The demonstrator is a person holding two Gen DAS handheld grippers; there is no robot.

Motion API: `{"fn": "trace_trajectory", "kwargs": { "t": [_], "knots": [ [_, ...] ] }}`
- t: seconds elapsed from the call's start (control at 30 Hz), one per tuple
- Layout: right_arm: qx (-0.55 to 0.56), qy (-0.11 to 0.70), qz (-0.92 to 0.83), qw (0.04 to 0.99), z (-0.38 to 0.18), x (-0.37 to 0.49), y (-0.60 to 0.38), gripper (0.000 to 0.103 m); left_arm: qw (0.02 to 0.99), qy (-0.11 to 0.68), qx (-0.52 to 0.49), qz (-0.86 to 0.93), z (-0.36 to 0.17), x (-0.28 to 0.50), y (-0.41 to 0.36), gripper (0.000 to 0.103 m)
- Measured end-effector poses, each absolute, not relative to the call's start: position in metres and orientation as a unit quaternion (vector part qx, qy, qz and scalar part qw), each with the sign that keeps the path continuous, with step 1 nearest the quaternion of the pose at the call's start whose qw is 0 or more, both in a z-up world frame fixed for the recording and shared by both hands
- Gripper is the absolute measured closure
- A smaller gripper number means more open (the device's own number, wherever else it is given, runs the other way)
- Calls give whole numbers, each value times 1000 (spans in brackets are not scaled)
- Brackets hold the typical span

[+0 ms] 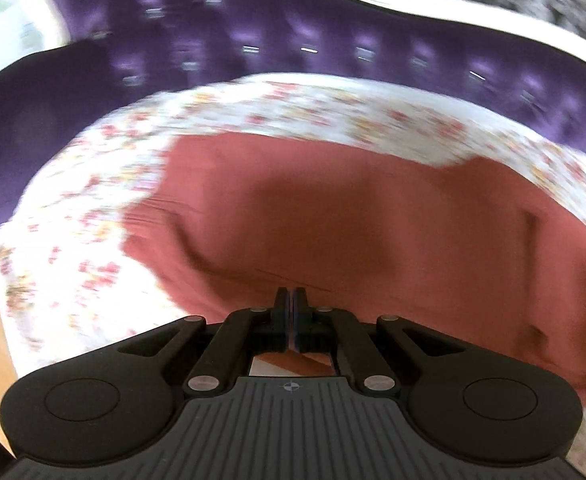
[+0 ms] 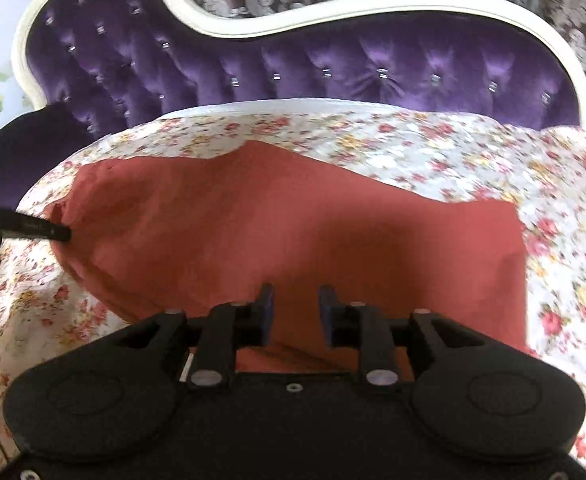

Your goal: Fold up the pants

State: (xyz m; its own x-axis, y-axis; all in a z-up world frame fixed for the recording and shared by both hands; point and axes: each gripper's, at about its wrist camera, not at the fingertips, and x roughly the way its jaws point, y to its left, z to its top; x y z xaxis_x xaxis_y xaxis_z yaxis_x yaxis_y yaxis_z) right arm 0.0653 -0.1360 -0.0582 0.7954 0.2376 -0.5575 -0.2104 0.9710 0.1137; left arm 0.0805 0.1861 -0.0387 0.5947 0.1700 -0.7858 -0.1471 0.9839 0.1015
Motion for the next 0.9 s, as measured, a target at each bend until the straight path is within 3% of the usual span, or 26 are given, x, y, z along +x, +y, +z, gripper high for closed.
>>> {"fn": "trace_trajectory", "kwargs": {
  "t": [0.3, 0.9],
  "knots": [
    [10, 293, 147, 945, -47, 72, -109, 66, 894, 425, -67, 124, -39, 96, 275, 100],
    [-33, 299, 183, 936, -43, 89, -74, 66, 900, 396, -169, 73, -52, 87, 308, 99]
  ]
}}
